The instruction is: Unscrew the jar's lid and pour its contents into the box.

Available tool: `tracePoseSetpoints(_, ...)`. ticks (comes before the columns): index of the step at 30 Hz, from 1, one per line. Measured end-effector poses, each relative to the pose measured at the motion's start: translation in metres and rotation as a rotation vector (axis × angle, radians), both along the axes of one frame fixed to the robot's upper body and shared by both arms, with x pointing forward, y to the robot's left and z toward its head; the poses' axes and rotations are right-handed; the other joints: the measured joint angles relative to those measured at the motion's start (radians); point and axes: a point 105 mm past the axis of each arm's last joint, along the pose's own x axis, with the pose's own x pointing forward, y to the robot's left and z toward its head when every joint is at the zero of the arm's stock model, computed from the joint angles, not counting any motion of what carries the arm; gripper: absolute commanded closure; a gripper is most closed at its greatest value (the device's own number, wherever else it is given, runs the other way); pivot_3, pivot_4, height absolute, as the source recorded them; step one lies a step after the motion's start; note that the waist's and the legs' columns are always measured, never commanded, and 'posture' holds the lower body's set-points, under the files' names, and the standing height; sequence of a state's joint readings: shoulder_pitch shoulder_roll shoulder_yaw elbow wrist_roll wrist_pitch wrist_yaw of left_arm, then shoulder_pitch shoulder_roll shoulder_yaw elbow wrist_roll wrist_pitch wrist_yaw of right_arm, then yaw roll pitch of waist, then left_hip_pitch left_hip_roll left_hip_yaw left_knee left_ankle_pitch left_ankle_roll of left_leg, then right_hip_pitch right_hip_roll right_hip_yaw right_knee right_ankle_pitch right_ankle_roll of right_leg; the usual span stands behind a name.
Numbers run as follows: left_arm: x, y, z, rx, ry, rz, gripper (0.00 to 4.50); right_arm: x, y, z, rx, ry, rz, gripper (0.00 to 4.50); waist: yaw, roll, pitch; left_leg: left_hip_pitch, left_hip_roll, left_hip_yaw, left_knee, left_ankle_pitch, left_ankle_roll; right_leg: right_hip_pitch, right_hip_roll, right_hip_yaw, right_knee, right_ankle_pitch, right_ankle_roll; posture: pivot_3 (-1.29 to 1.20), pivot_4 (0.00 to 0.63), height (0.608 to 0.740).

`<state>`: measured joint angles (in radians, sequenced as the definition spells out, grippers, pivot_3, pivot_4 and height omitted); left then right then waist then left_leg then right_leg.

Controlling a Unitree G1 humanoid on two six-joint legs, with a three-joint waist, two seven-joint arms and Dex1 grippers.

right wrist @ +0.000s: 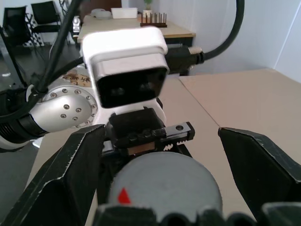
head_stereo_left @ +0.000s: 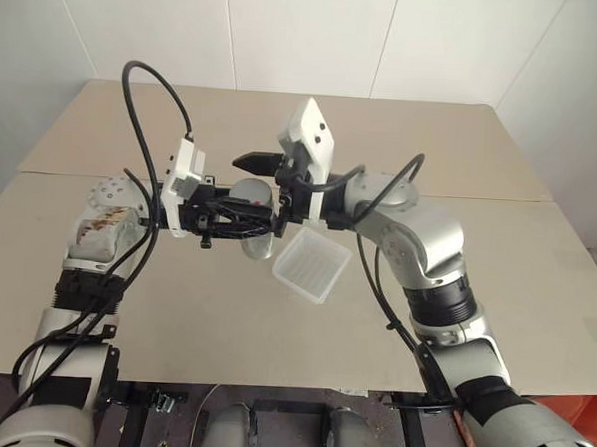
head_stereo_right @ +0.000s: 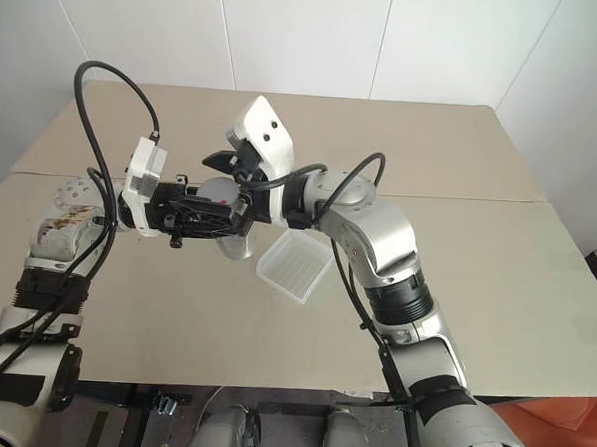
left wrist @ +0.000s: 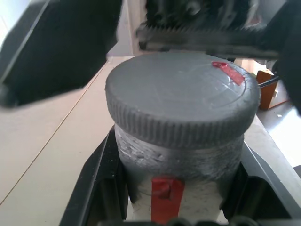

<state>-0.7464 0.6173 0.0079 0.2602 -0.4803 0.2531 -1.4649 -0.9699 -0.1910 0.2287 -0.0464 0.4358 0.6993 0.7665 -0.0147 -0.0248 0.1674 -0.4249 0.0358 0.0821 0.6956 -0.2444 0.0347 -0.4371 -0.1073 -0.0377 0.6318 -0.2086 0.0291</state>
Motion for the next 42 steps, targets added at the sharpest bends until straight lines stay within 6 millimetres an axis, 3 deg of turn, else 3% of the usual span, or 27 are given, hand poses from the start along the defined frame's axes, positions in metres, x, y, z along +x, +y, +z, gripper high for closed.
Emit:
tracePoseSetpoints(9, -0.006, 0.006, 0.004, 0.002, 0.013, 0.002, 2.46, 0.004, -0.005, -0.004, 0.015, -0.020, 0.079, 0.04, 0.000, 0.000, 0.000, 0.000, 0.000, 0.000, 0.000, 0.000, 0.000, 0.000, 0.000, 0.000, 0.000, 0.000, 0.000, 0.00, 0.150, 0.740)
tracePoseSetpoints(18, -0.006, 0.026, 0.004, 0.019, 0.039, 0.076, 2.46, 0.009, -0.015, -0.007, 0.012, -0.023, 0.103, 0.04, -0.001, 0.000, 0.000, 0.000, 0.000, 0.000, 0.000, 0.000, 0.000, 0.000, 0.000, 0.000, 0.000, 0.000, 0.000, 0.00, 0.150, 0.740)
tracePoseSetpoints(20, -0.007, 0.033, 0.005, 0.020, 0.037, 0.097, 2.46, 0.015, -0.026, -0.004, 0.016, -0.034, 0.071, 0.04, -0.001, 0.000, 0.000, 0.000, 0.000, 0.000, 0.000, 0.000, 0.000, 0.000, 0.000, 0.000, 0.000, 0.000, 0.000, 0.00, 0.150, 0.740)
tracePoseSetpoints(23, -0.019, 0.032, 0.008, 0.024, 0.018, 0.043, 2.46, 0.041, -0.061, 0.000, 0.031, -0.030, -0.090, 0.04, 0.010, 0.000, 0.000, 0.000, 0.000, 0.000, 0.000, 0.000, 0.000, 0.001, 0.000, -0.001, -0.001, 0.000, 0.000, 0.00, 0.150, 0.740)
tracePoseSetpoints(28, -0.020, 0.031, 0.010, 0.026, 0.008, 0.040, 2.46, 0.043, -0.065, 0.001, 0.035, -0.034, -0.105, 0.04, -0.003, 0.000, 0.000, 0.000, 0.000, 0.000, 0.000, 0.000, 0.000, 0.000, 0.000, 0.000, 0.000, 0.000, 0.000, 0.00, 0.150, 0.740)
tracePoseSetpoints(32, -0.018, 0.028, 0.008, 0.011, 0.010, 0.039, 2.46, 0.032, -0.062, 0.005, 0.039, -0.065, -0.073, 0.04, -0.002, 0.000, 0.000, 0.000, 0.000, 0.000, -0.001, 0.000, 0.000, 0.000, 0.000, 0.000, 0.000, 0.000, 0.000, 0.00, 0.150, 0.740)
tracePoseSetpoints(37, -0.014, 0.015, 0.002, -0.015, 0.034, 0.011, 2.46, -0.007, -0.045, 0.024, 0.112, -0.066, 0.125, 0.04, 0.001, 0.000, 0.000, 0.000, 0.000, 0.000, 0.000, 0.000, 0.000, 0.000, 0.000, 0.000, 0.000, 0.000, 0.000, 0.00, 0.150, 0.740)
tracePoseSetpoints(42, -0.007, 0.010, 0.005, -0.027, 0.020, 0.011, 2.46, -0.017, -0.028, 0.017, 0.059, -0.087, 0.153, 0.04, 0.001, 0.000, 0.000, 0.001, 0.000, 0.000, 0.000, 0.000, 0.000, 0.000, 0.000, 0.000, 0.000, 0.000, 0.000, 0.00, 0.150, 0.740)
